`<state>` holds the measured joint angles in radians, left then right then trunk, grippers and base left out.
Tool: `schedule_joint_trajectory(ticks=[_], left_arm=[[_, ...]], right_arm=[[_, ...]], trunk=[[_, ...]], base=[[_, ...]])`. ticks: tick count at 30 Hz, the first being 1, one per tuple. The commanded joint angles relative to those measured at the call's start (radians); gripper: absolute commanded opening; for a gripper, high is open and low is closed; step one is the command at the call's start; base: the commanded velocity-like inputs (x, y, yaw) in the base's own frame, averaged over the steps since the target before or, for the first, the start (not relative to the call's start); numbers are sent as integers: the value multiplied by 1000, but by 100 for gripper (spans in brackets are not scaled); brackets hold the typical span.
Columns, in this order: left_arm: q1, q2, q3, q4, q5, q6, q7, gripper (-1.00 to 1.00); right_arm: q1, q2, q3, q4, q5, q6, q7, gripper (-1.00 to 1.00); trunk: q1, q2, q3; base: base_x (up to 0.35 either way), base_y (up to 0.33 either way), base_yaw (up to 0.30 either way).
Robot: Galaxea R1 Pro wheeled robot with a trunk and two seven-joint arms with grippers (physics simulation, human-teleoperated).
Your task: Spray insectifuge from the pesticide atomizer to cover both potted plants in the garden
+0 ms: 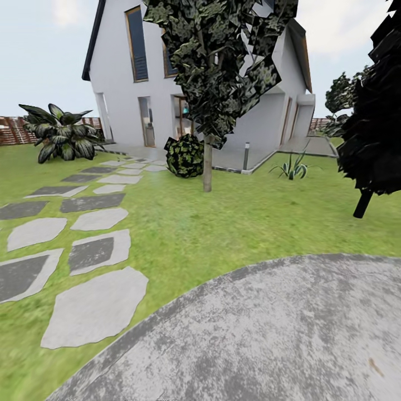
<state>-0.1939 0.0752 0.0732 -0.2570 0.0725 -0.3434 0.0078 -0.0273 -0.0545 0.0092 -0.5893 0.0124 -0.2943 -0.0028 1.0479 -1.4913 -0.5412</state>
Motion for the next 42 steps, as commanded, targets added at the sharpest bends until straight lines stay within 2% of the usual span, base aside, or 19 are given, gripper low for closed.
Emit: schedule_joint_trajectory(ticks=[1, 42], left_arm=[[-1, 0, 1, 1, 7, -3, -1, 100], [-1, -2, 1, 2, 6, -3, -3, 100]], right_arm=[[0, -1, 1, 0, 1, -3, 0, 100], [0, -2, -6, -3, -2, -2, 3, 100]], trunk=[[4, -8, -5], [161, -295, -134]], base=[[0, 0, 281], [0, 0, 277]])
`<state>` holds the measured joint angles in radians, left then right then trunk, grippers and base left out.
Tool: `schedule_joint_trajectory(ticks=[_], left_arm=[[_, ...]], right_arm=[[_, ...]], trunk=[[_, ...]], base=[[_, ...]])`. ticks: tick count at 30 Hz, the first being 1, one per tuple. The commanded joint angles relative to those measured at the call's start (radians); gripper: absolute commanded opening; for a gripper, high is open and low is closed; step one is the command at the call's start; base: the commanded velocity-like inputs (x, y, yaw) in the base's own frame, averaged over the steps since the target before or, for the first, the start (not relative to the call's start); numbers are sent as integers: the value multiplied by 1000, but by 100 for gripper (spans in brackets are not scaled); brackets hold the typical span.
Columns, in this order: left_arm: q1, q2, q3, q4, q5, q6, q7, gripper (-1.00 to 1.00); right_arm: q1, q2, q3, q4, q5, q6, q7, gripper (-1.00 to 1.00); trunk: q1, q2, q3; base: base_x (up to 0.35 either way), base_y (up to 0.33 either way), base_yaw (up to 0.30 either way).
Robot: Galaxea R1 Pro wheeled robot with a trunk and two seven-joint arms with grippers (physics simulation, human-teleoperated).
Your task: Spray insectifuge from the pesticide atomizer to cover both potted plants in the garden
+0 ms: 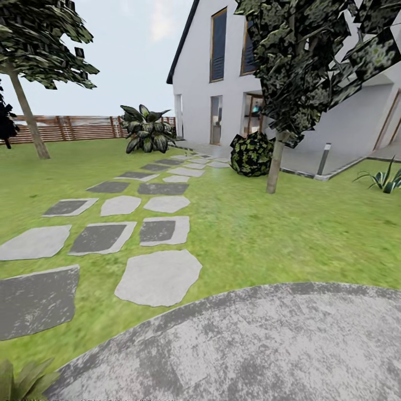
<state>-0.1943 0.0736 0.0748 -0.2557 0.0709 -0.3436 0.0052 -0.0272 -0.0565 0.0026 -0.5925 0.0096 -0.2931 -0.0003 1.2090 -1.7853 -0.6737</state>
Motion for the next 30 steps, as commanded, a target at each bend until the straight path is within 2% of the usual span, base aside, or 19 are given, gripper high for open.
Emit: schedule_joint_trajectory(ticks=[1, 21, 30], left_arm=[[-1, 0, -1, 1, 7, -3, -1, 100], [-1, 0, -1, 1, 6, -3, -1, 100], [-1, 1, 0, 1, 7, -3, -1, 100]], right_arm=[[0, 0, 0, 1, 1, -3, 1, 100], [0, -6, -1, 0, 0, -3, 1, 100], [0, -1, -2, 0, -4, -3, -6, 100]], trunk=[[4, -8, -4], [80, -148, -67], [115, -211, -95]], base=[[0, 0, 51], [0, 0, 7], [0, 0, 240]])
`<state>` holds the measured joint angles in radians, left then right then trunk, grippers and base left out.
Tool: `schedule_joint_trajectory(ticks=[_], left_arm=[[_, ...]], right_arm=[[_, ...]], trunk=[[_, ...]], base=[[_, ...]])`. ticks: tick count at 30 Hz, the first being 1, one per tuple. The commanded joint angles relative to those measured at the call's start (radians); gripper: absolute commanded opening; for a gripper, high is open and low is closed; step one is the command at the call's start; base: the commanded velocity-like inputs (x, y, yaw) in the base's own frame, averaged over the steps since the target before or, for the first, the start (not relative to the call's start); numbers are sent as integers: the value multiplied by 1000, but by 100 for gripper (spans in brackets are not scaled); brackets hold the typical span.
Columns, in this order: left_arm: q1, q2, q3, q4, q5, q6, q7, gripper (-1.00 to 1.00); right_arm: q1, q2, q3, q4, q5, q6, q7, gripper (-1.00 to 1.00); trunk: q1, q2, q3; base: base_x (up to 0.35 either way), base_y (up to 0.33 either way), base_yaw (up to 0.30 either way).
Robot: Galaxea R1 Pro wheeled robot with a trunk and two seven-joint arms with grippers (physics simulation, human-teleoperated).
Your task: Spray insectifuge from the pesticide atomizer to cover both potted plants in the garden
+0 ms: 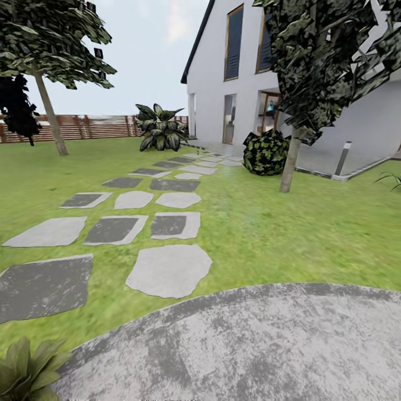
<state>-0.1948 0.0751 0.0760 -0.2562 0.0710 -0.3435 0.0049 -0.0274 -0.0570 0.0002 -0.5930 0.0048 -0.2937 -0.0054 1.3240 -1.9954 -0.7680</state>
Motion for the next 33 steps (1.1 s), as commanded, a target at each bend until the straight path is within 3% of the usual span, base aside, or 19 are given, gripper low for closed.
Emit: schedule_joint_trajectory(ticks=[1, 10, 33], left_arm=[[-1, -1, -2, 1, 7, -3, 0, 100], [-1, -1, -3, 0, 8, -4, 0, 100], [-1, -2, -2, 0, 8, -3, 0, 100]], right_arm=[[0, 0, -1, -2, -1, -3, -1, 100], [0, 0, -8, -45, -8, -2, -1, 100], [0, -7, -11, 28, -5, -4, -1, 100]], trunk=[[4, -8, -4], [38, -71, -31], [119, -218, -97]], base=[[0, 0, 276], [0, 0, 250], [0, 0, 9]])
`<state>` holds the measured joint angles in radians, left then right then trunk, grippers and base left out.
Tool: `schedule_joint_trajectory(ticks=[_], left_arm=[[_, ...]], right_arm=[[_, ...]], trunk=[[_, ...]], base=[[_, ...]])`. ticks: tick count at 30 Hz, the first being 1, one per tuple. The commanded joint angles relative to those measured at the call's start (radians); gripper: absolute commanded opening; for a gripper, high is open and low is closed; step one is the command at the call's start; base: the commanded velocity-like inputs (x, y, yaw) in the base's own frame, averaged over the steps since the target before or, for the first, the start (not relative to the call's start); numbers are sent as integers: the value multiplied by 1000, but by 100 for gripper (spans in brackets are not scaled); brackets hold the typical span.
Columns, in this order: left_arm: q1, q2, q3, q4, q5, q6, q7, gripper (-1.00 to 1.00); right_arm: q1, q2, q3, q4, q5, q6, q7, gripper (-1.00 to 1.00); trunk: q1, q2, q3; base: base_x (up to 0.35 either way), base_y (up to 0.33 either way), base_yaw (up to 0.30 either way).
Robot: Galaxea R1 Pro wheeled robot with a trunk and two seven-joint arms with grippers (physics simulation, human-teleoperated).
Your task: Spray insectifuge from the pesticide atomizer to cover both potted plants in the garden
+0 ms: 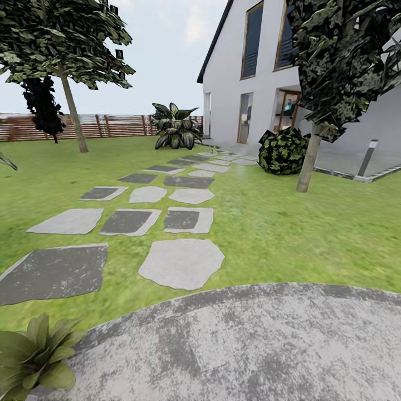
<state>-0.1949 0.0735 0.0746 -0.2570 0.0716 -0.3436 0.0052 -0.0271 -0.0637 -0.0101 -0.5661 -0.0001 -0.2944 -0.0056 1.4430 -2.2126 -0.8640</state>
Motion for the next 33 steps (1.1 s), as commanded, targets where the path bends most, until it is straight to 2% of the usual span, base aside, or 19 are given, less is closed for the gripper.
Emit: schedule_joint_trajectory(ticks=[1, 12, 33], left_arm=[[-1, 0, -1, 1, 8, -3, -1, 100], [0, 2, 2, -1, 9, -5, -7, 100], [0, 2, -4, 1, -3, -5, -15, 100]], right_arm=[[0, 0, -1, 0, 0, -3, -1, 100], [0, -1, 1, 0, 2, -3, -1, 100], [0, 4, 11, -5, 2, -3, 4, 100]], trunk=[[0, 0, -1], [0, 0, -1], [0, 0, -6]], base=[[0, 0, 0], [58, 0, 0], [328, 0, 0]])
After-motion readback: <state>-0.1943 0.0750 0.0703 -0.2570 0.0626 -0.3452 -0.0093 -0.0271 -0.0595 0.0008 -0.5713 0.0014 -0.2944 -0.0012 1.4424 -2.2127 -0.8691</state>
